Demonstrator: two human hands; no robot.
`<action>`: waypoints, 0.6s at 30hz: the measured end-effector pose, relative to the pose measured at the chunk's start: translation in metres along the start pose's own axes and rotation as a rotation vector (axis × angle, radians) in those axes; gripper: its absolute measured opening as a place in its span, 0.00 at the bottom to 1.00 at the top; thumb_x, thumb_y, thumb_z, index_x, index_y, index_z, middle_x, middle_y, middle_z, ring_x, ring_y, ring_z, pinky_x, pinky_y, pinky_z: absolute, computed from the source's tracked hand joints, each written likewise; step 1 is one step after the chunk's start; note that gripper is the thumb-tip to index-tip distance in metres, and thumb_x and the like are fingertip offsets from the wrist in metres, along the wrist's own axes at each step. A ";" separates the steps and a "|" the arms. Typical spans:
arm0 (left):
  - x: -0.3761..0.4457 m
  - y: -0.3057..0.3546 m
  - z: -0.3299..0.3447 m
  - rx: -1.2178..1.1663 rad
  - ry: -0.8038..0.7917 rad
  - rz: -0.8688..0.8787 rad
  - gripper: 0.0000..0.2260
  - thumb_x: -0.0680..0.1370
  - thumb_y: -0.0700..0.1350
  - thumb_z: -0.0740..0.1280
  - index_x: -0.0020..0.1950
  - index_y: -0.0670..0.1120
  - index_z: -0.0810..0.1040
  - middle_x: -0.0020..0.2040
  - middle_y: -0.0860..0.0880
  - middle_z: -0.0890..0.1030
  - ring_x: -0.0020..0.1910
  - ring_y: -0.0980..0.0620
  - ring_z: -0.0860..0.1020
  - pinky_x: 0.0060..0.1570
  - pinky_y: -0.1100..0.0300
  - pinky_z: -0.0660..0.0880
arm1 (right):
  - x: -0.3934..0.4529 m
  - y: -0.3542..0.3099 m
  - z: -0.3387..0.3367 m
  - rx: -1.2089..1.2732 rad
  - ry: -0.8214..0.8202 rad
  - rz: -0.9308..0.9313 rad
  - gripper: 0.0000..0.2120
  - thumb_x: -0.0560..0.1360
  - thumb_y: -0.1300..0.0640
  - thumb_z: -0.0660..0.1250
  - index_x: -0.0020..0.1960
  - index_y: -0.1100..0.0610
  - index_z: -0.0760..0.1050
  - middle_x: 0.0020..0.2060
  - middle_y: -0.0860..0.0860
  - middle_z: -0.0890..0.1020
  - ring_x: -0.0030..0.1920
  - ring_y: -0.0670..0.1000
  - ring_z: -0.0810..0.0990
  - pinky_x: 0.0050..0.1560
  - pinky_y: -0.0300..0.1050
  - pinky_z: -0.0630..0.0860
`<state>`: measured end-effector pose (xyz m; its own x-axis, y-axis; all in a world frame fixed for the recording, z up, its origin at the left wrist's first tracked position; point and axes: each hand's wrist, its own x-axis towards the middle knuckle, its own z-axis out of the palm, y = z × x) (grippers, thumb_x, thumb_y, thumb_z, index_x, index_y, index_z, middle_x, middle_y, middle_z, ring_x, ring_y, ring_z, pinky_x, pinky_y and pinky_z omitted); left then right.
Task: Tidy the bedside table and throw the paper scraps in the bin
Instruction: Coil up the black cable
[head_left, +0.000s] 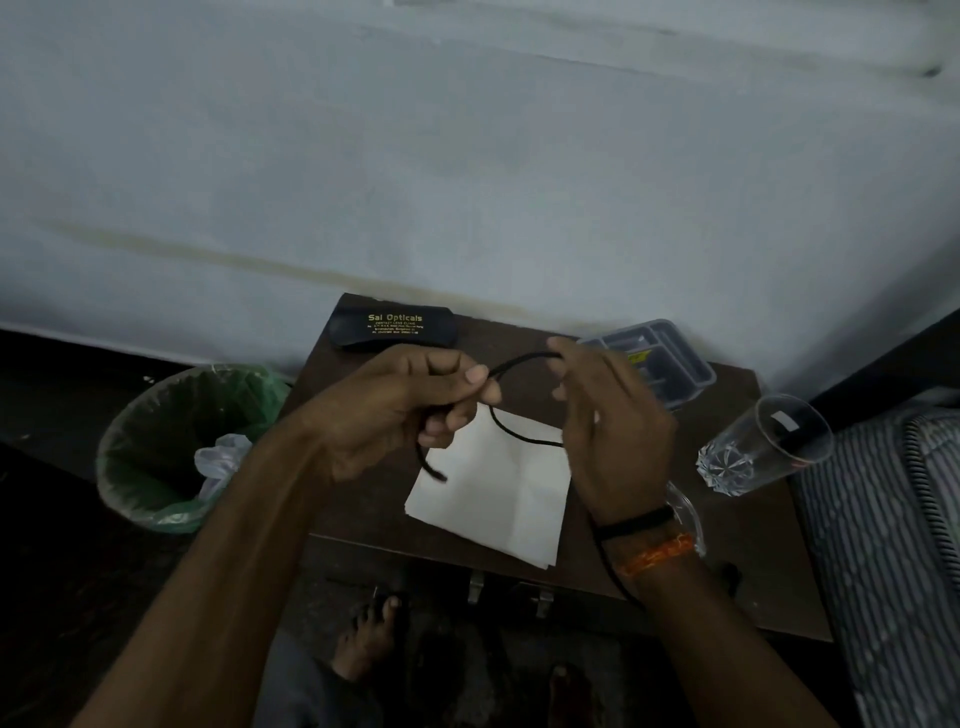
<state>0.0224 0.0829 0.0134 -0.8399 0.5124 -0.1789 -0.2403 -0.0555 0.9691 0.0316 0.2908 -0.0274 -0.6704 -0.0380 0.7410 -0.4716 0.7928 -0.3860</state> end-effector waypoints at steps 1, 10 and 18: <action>-0.004 0.001 -0.003 0.045 -0.024 0.016 0.11 0.81 0.42 0.61 0.51 0.36 0.80 0.32 0.46 0.71 0.30 0.53 0.66 0.31 0.63 0.65 | 0.004 0.001 -0.004 0.033 0.046 0.042 0.10 0.80 0.64 0.63 0.57 0.60 0.82 0.46 0.53 0.84 0.39 0.47 0.81 0.43 0.36 0.77; -0.015 0.002 0.002 0.004 -0.253 0.160 0.07 0.79 0.35 0.59 0.48 0.39 0.76 0.35 0.45 0.72 0.36 0.50 0.72 0.48 0.50 0.74 | 0.014 -0.002 0.006 0.145 0.070 0.146 0.10 0.80 0.64 0.63 0.57 0.61 0.81 0.49 0.54 0.84 0.49 0.53 0.82 0.54 0.45 0.77; 0.013 -0.004 0.021 -0.716 0.003 0.397 0.09 0.81 0.39 0.57 0.53 0.41 0.76 0.35 0.49 0.72 0.30 0.57 0.68 0.31 0.64 0.65 | 0.002 -0.010 0.026 -0.033 -0.281 0.124 0.15 0.75 0.67 0.61 0.54 0.54 0.80 0.42 0.48 0.79 0.49 0.53 0.71 0.49 0.45 0.67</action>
<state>0.0226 0.1077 0.0110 -0.9287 0.3375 0.1534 -0.1766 -0.7666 0.6173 0.0201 0.2669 -0.0365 -0.8559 -0.1028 0.5069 -0.3608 0.8209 -0.4427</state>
